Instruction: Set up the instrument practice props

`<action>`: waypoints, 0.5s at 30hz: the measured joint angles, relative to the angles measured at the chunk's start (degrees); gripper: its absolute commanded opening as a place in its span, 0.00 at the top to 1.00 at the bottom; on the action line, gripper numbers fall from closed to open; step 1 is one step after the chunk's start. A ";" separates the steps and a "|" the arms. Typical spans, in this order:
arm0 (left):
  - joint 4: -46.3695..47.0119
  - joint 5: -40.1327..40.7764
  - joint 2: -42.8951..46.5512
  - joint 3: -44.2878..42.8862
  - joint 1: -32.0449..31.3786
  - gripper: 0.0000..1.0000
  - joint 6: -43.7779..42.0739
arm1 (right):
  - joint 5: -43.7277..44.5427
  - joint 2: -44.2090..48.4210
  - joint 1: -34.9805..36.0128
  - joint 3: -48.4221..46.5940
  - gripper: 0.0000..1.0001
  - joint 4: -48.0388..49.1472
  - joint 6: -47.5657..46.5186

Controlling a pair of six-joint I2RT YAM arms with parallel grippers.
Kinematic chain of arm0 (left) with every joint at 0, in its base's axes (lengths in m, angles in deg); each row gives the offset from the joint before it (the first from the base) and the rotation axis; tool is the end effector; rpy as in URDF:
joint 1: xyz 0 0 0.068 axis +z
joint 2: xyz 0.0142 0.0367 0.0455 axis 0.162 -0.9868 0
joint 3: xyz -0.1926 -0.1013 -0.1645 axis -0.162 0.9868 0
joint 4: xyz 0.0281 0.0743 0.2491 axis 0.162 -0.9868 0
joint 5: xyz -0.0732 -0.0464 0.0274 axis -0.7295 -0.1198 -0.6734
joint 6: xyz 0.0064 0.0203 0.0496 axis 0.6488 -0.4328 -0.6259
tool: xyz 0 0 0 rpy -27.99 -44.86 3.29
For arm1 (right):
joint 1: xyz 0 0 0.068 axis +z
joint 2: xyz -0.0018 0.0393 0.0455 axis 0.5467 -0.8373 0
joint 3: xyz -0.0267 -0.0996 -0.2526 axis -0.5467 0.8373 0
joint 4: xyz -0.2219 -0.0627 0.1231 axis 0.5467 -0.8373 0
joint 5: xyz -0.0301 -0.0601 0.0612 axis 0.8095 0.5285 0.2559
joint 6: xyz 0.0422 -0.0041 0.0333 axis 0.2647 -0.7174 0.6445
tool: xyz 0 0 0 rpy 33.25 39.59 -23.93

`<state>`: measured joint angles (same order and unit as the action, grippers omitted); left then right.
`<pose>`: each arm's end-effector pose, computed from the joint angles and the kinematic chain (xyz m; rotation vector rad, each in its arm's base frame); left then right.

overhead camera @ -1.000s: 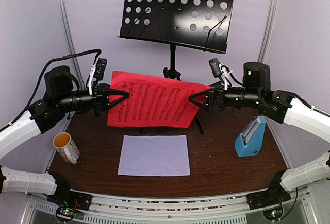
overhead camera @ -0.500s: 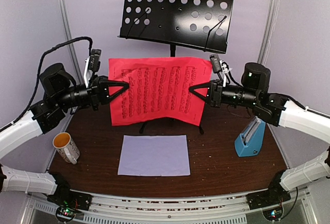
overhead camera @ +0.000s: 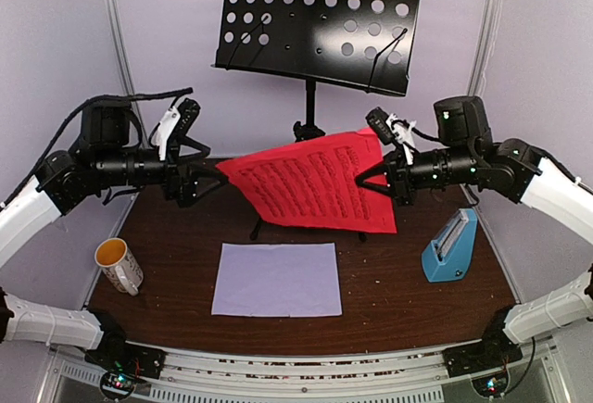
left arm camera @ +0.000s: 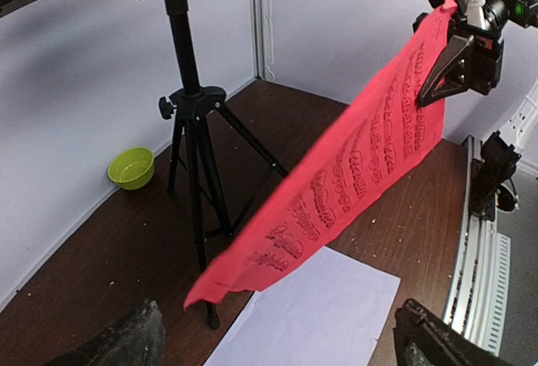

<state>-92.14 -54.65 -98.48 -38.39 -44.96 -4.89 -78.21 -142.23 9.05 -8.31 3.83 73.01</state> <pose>0.1741 -0.1416 0.3953 0.8546 1.7771 -0.7906 0.1822 0.1892 0.3886 -1.1097 1.7595 0.9540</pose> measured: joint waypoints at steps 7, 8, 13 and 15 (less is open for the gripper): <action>-4.81 -0.20 -5.77 -6.01 -6.19 0.02 -7.45 | 3.63 -2.19 5.40 -6.51 1.00 -13.68 -7.28; -4.83 -0.22 -7.26 -7.28 -7.43 0.02 -8.37 | 4.17 -2.56 6.12 -7.06 1.00 -14.91 -7.93; -4.76 -0.72 -13.62 -11.98 -11.04 0.02 -12.52 | 6.27 -4.76 9.38 -9.64 1.00 -20.48 -10.60; -4.83 -1.51 -15.26 -12.96 -11.72 0.02 -14.08 | 7.32 -5.75 10.58 -10.93 1.00 -22.21 -11.47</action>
<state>-96.97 -56.16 -113.74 -51.35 -56.68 -18.96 -70.89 -147.98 19.63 -19.24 -18.37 61.54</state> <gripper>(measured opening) 0.977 0.009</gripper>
